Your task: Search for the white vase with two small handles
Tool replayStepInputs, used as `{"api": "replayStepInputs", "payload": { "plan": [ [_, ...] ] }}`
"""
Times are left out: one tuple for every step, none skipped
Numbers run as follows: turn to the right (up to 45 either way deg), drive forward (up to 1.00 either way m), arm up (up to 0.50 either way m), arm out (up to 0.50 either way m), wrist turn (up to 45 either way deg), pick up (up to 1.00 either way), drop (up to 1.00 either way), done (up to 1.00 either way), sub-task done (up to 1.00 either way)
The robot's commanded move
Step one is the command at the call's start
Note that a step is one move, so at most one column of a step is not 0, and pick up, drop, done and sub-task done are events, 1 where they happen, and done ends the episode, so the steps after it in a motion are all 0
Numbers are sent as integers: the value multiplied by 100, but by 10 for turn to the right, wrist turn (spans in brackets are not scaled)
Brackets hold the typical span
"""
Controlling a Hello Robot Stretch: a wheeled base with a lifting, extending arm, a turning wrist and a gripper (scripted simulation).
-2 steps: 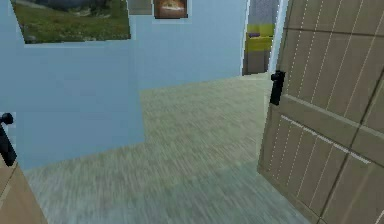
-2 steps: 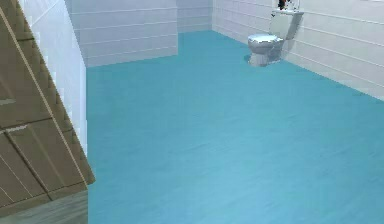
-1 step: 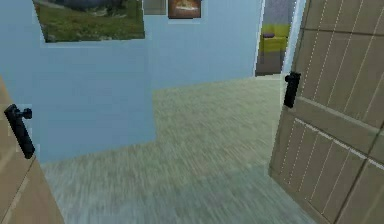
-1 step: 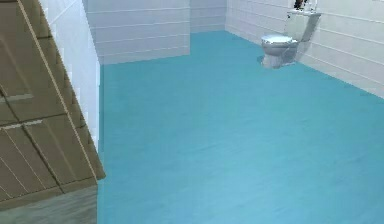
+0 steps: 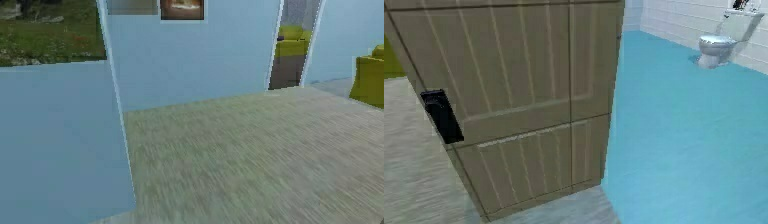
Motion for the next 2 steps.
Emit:
{"api": "replayStepInputs", "payload": {
  "plan": [
    [0,75,0,0,0,0,0,0,0],
    [240,0,0,0,0,0,0,0,0]
  ]
}}
